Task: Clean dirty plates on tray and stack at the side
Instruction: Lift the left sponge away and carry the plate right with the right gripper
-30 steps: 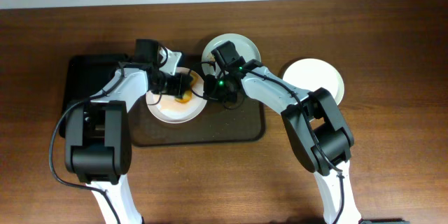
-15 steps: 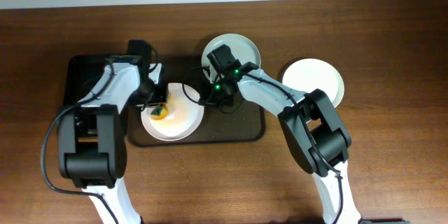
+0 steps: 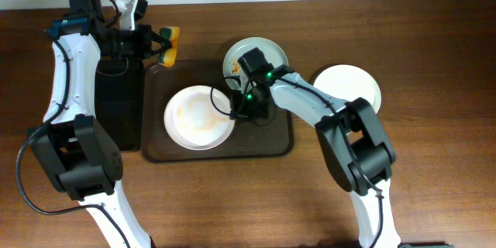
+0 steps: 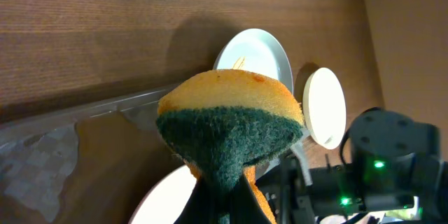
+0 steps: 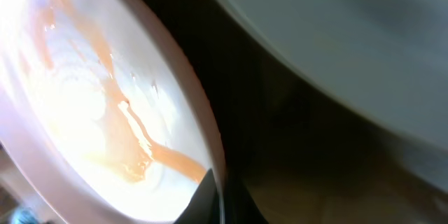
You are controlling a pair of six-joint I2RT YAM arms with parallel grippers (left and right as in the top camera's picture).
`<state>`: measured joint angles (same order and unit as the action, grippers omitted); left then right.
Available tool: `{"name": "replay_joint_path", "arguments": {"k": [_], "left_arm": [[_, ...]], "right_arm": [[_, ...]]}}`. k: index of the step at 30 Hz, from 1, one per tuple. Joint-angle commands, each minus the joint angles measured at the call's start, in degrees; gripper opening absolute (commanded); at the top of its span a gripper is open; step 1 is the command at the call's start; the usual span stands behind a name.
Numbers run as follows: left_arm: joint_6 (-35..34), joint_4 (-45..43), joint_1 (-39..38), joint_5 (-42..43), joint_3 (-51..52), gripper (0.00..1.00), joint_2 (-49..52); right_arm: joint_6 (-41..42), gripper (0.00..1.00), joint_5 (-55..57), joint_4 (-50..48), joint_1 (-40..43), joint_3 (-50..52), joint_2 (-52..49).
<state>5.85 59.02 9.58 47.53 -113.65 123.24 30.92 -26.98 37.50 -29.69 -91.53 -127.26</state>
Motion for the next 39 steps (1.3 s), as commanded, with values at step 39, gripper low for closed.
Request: {"name": "replay_joint_path", "arguments": {"k": [39], "left_arm": [[0.9,2.3,-1.7,-5.4,-0.6,0.0,-0.3]], "right_arm": [[-5.9,0.04,52.7,14.6,-4.9,0.5,33.2]]}}
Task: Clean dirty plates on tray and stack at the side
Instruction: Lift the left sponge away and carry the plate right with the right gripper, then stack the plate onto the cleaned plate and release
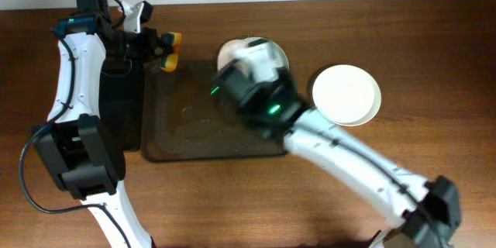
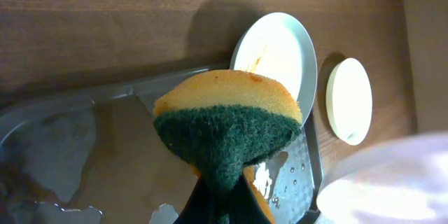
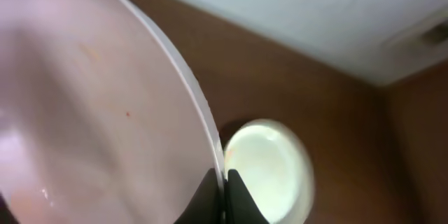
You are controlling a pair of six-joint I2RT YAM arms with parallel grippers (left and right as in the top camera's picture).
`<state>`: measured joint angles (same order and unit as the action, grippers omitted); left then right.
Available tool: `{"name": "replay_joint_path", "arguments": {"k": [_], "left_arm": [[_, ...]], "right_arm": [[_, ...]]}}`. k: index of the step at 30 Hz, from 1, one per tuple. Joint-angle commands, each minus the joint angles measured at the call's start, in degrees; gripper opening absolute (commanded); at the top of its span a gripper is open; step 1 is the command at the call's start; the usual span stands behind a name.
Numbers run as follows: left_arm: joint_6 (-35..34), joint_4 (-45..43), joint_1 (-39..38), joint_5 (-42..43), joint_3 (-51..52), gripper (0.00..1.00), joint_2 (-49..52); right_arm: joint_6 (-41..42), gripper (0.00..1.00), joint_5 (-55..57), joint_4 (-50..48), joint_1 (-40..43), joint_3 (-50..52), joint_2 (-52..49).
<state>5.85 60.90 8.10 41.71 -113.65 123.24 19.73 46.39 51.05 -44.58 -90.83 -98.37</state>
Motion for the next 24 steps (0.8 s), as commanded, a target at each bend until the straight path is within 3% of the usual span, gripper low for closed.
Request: {"name": "replay_joint_path", "arguments": {"k": [1,4,10,22,23,24], "left_arm": [[0.9,0.4,-0.2,0.4,-0.6,0.01,-0.3],[0.9,0.3,-0.2,0.4,-0.6,0.0,-0.3],[0.9,0.2,-0.2,0.4,-0.6,0.0,-0.3],[0.9,0.2,-0.2,0.4,-0.6,0.01,-0.3],[0.9,0.2,-0.2,0.4,-0.6,0.01,-0.3],[0.9,0.2,-0.2,0.4,-0.6,0.01,-0.3]], "right_arm": [[5.2,0.04,-26.7,1.6,14.4,-0.2,4.5],[5.2,0.04,-41.3,5.0,31.8,0.0,4.0],[4.9,0.04,-43.4,5.6,50.4,2.8,0.0],[7.8,0.04,-40.6,1.7,52.6,7.3,-7.1],[7.8,0.05,-40.6,2.0,52.6,7.3,-7.1],[7.8,0.16,-40.6,2.8,52.6,7.3,-7.1]]}}
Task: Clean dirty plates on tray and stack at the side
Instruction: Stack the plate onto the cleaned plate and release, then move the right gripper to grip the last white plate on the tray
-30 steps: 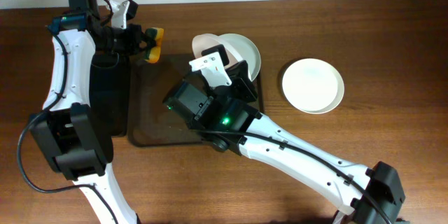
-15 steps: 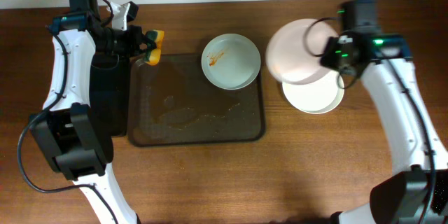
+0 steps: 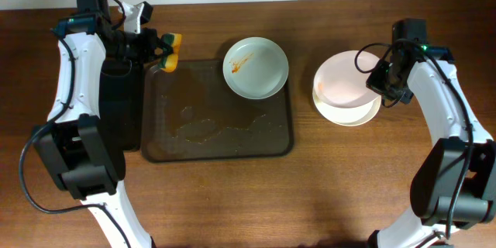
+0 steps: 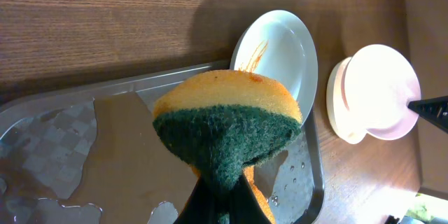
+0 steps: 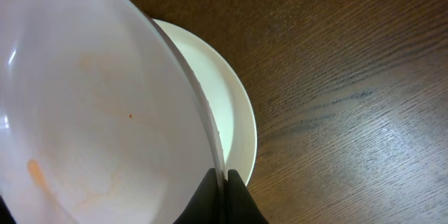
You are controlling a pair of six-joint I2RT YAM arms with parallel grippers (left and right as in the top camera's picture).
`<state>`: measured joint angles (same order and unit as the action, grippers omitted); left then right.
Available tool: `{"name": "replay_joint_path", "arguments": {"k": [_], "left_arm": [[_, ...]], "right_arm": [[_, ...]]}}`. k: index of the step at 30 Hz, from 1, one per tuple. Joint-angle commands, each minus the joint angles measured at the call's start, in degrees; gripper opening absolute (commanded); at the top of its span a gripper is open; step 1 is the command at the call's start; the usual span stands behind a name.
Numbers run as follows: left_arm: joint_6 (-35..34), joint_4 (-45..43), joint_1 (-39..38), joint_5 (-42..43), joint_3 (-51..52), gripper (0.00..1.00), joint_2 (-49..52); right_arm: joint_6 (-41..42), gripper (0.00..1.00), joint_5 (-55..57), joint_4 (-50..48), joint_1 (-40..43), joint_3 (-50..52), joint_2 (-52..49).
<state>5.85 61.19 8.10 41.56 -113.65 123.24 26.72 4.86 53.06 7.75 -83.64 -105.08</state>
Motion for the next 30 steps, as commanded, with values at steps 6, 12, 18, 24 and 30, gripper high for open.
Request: {"name": "replay_joint_path", "arguments": {"k": [6,12,18,24,30], "left_arm": [[0.9,-0.1,-0.2,0.6,-0.6,0.0,-0.3],[0.9,-0.5,-0.2,-0.8,-0.6,0.01,-0.3],[0.9,-0.3,-0.2,-2.0,-0.6,0.0,-0.3],[0.9,0.0,-0.2,-4.8,-0.6,0.0,-0.3],[0.9,-0.2,-0.2,-5.0,-0.6,0.01,-0.3]], "right_arm": [[-2.8,0.42,-11.2,0.6,0.1,-0.1,-0.4],[1.5,0.45,-18.3,-8.9,-11.9,-0.3,-0.4],[7.1,0.46,-11.9,-13.2,-24.3,-8.2,-6.2],[15.2,0.41,-8.3,-7.5,-26.7,-16.7,-18.4],[15.8,0.24,-6.3,-6.3,-28.4,-16.7,-22.8]]}}
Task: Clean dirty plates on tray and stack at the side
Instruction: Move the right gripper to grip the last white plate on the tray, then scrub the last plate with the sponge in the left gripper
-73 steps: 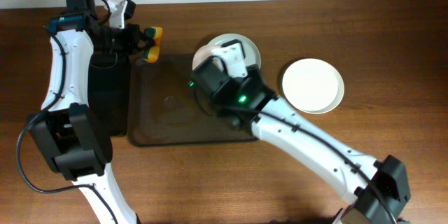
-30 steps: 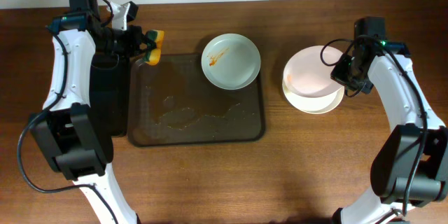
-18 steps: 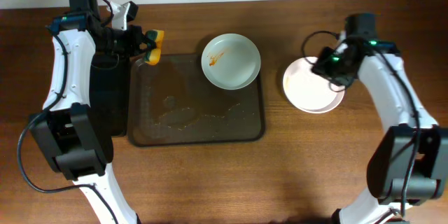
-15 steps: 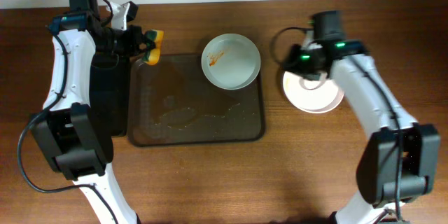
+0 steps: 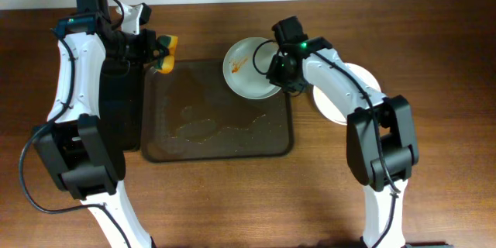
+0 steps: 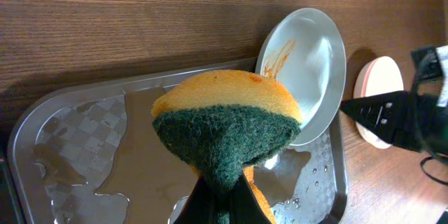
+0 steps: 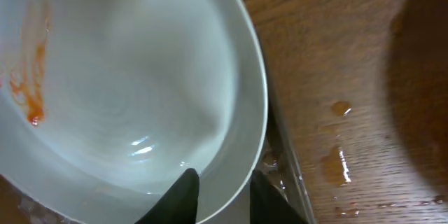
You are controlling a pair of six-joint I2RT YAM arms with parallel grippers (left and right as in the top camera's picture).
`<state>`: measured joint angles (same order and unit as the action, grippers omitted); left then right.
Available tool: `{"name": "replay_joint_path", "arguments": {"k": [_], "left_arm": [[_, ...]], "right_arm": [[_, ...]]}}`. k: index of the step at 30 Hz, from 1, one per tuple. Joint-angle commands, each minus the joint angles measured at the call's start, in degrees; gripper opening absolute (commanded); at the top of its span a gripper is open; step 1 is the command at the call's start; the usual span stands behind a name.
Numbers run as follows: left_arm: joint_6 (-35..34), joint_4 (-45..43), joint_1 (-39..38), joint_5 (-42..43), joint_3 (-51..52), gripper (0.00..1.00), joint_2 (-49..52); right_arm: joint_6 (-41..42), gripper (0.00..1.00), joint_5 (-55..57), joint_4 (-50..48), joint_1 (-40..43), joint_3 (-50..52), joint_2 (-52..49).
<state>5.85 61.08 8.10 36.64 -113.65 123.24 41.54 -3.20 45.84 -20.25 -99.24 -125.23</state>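
Observation:
A pale green plate (image 5: 248, 66) smeared with orange sauce rests on the far right corner of the wet brown tray (image 5: 217, 128). My right gripper (image 5: 279, 70) is at its right edge. In the right wrist view it stands open (image 7: 225, 192), with one finger on each side of the plate's rim (image 7: 260, 112). The stack of white plates (image 5: 366, 84) sits on the table to the right, partly behind the right arm. My left gripper (image 5: 155, 50) is shut on a yellow and green sponge (image 6: 224, 126), held over the tray's far left corner.
A black box (image 5: 120, 101) stands against the tray's left side. Water pools on the tray (image 6: 84, 147), and drops lie on the wood next to its right rim. The table's far edge runs just behind both arms.
The stained white plate, then in my right gripper over the stack, now lies on the stack. My right gripper has let go, moved left and stands open around the pale green plate's rim.
My right gripper was shut on the rim of a stained white plate on the tray. Then it held the plate up off the tray, then over the white stack at the right. Now that plate lies there. The left gripper has held the sponge throughout.

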Motion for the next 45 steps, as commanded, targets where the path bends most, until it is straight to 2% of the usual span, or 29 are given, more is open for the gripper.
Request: {"name": "replay_joint_path", "arguments": {"k": [1,7,13,16,20,25,30,32,33,35,38,41,45], "left_arm": [[0.9,-0.1,-0.2,-0.1,-0.6,0.01,-0.3],[0.9,-0.1,-0.2,-0.1,-0.6,0.01,-0.3],[0.9,-0.1,-0.2,-0.1,-0.6,0.0,-0.3],[0.9,0.5,-0.2,-0.1,-0.6,0.0,-0.3],[0.9,0.5,-0.2,-0.1,-0.6,0.0,-0.3],[0.9,0.7,-0.2,-0.1,-0.6,0.01,-0.3],[0.9,0.7,-0.2,-0.7,-0.6,0.01,-0.3],[0.9,0.7,-0.2,-0.7,-0.6,0.0,-0.3],[0.9,0.7,-0.2,-0.7,-0.6,0.0,-0.3],[0.9,0.9,-0.2,-0.7,-0.6,0.0,-0.3],[0.9,1.6,-0.2,-1.6,0.3,0.01,-0.3],[0.9,0.5,-1.0,-3.3,4.5,0.0,-0.3],[0.9,-2.9,-3.8,-7.1,10.1,0.01,-0.3]], "right_arm": [[1.0,0.22,1.5,1.6,-0.4,-1.0,-3.5],[-0.9,0.09,-3.0,2.6,-1.7,-1.0,-4.8],[-5.6,0.09,-4.5,4.3,-8.8,-1.2,-4.7],[-17.3,0.3,-10.5,5.4,-9.4,-4.4,-4.7],[-21.7,0.47,-10.1,12.2,-9.2,-11.8,-4.7],[-21.6,0.47,-10.3,12.5,-7.2,-11.5,-6.3],[-21.6,0.47,-17.1,12.1,-4.9,-9.3,-9.4],[-21.6,0.43,-21.5,10.8,-4.9,-9.3,-11.3],[-21.5,0.38,-23.1,9.7,-4.9,-9.3,-12.0],[-18.7,0.15,-23.6,8.3,-4.8,-9.3,-12.8],[-16.7,0.04,-24.3,6.7,-4.7,-9.3,-13.9],[-11.3,0.04,-25.1,-0.3,-4.7,-6.4,-14.2],[-10.0,0.04,-24.7,-3.5,-4.8,-5.8,-14.2]]}}
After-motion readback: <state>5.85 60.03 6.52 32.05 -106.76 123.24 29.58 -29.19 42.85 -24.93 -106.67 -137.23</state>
